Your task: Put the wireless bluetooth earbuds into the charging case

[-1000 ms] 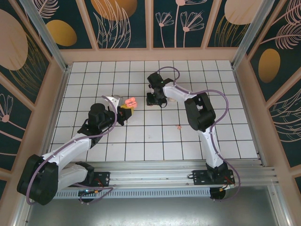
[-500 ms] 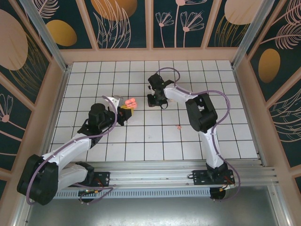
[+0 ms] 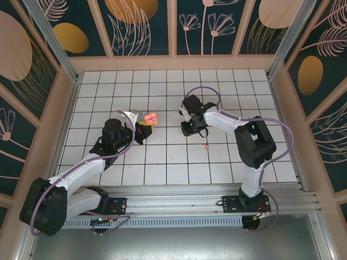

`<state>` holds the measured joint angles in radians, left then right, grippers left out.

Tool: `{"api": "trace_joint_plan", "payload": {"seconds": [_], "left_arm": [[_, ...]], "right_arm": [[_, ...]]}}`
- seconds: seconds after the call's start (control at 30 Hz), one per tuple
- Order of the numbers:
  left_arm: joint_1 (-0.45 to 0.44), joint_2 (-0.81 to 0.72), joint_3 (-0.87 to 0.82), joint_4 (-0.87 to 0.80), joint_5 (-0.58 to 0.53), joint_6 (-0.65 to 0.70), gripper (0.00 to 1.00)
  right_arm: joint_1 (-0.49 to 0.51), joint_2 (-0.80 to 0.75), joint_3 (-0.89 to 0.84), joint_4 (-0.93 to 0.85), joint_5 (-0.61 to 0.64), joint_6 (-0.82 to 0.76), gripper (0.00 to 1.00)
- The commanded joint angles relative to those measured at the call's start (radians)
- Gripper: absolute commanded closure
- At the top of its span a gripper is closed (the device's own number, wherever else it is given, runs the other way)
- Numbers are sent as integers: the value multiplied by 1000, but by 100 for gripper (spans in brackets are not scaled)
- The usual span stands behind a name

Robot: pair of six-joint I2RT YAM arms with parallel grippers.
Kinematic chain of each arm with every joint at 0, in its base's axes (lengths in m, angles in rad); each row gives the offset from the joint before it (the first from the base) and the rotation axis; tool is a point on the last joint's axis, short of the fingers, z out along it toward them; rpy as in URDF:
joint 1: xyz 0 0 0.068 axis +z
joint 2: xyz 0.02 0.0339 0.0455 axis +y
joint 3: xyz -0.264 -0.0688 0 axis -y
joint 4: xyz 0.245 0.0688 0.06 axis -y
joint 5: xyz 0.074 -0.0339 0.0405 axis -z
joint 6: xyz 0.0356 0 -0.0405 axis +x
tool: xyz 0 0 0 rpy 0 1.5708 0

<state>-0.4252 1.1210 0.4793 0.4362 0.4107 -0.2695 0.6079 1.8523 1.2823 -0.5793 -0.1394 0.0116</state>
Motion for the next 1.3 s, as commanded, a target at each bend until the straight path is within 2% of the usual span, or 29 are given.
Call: {"api": "trace_joint_plan", "payload": {"seconds": [0.0,0.23,0.53,0.7,1.07,1.13,1.27], "left_arm": [[8,-7,31,13,20,-32,90],[7,-4,31,28,25,-62,90],[6,-9,25,46,-15,-109,91],[20,-18,4,94,-26,-166,92],[35,-26,-7,95,-38,-192,92],[35,-25,-5,93,-39,-192,92],[35,-23,-4,87,-36,-188,91]], "right_arm": [[19,-70,-68,4,-54,-145,81],[43,-138,-160,-11,-113,-299,81],[144,-96,-176,-19,-81,-428,80],[173,-66,-172,-23,-56,-467,80],[194,-21,-163,-27,-20,-496,80],[196,-24,-163,-25,-19,-491,77],[195,-59,-169,-13,-17,-457,64]]}}
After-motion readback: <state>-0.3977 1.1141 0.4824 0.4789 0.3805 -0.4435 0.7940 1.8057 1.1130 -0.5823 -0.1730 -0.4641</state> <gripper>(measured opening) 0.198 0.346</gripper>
